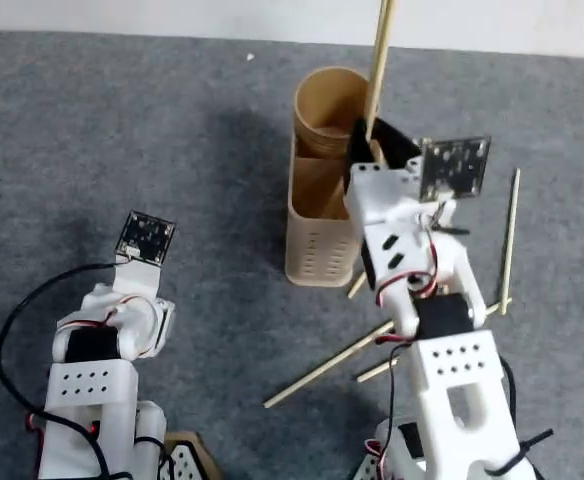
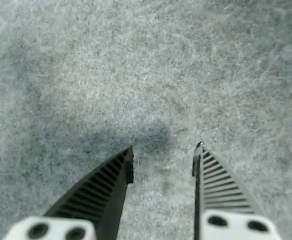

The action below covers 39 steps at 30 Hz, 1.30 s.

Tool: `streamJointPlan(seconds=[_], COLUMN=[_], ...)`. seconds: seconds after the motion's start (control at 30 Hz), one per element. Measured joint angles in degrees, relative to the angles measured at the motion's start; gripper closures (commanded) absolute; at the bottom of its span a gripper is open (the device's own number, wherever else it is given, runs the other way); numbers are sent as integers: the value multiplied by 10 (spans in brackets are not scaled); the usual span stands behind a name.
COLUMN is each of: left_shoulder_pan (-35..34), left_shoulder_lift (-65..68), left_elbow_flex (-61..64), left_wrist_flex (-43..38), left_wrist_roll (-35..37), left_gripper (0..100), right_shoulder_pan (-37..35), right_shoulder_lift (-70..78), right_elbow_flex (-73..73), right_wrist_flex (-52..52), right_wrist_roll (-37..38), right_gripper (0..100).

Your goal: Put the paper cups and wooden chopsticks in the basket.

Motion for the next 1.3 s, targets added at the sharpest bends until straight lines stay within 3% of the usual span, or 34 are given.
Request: streamJointPlan(seconds=[0.2,0.47,0.63,0.83,1.03,1.17,1.3], left_shoulder_pan=[0,0,0,0,0,0,0], left_shoulder_lift=[0,0,0,0,0,0,0], left_elbow_flex=[0,0,0,0,0,0,0], left_wrist_flex=[0,0,0,0,0,0,0], left_wrist_roll=[0,0,0,0,0,0,0], left_gripper=[797,797,797,797,797,797,797], right_shoulder_pan=[-1,7,82,206,293,316,306], right_shoulder_lift=[-13,-16,4,153,378,524,558], right_elbow_flex=[11,-80,-227,-369,-390,-395,-396], right_wrist_flex=[3,135,273,429,460,458,448], right_wrist_roll=[0,53,103,177,216,222,222], right_gripper=[819,818,818,818,818,818,819])
